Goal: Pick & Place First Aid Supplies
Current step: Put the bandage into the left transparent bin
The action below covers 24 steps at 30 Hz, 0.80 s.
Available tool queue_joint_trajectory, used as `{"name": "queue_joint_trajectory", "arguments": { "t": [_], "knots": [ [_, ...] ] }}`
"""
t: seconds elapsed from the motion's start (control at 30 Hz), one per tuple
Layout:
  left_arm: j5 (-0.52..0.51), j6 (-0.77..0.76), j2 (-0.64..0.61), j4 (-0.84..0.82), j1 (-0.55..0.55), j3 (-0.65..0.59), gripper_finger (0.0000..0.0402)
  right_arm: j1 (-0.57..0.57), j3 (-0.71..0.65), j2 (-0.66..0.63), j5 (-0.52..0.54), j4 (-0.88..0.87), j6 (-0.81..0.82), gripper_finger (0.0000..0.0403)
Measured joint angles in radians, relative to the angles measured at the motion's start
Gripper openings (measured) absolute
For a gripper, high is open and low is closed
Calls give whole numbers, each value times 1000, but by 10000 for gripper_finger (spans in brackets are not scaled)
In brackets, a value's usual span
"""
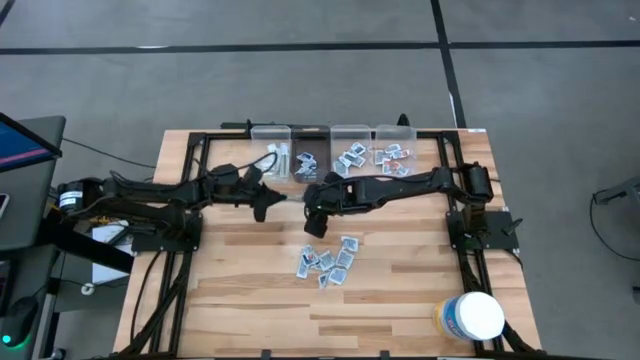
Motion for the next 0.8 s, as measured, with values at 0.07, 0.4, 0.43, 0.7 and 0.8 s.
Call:
{"name": "queue_joint_trajectory", "arguments": {
  "t": [0.07, 0.4, 0.43, 0.7, 0.8],
  "knots": [
    [-26, 16, 0, 0, 28, 0, 6, -6, 0, 0, 0, -36, 29, 204],
    [-141, 131, -3, 5, 243, 0, 9, -6, 0, 0, -4, -73, 46, 208],
    [-146, 145, -3, 5, 270, 0, 8, -5, 0, 0, -4, -75, 46, 207],
    [-81, 128, -1, -1, 446, 0, 22, -4, -11, -1, -4, -83, 33, 195],
    [-46, 122, -1, -1, 468, 0, 33, -9, -34, -1, -4, -75, 35, 191]
  ]
}}
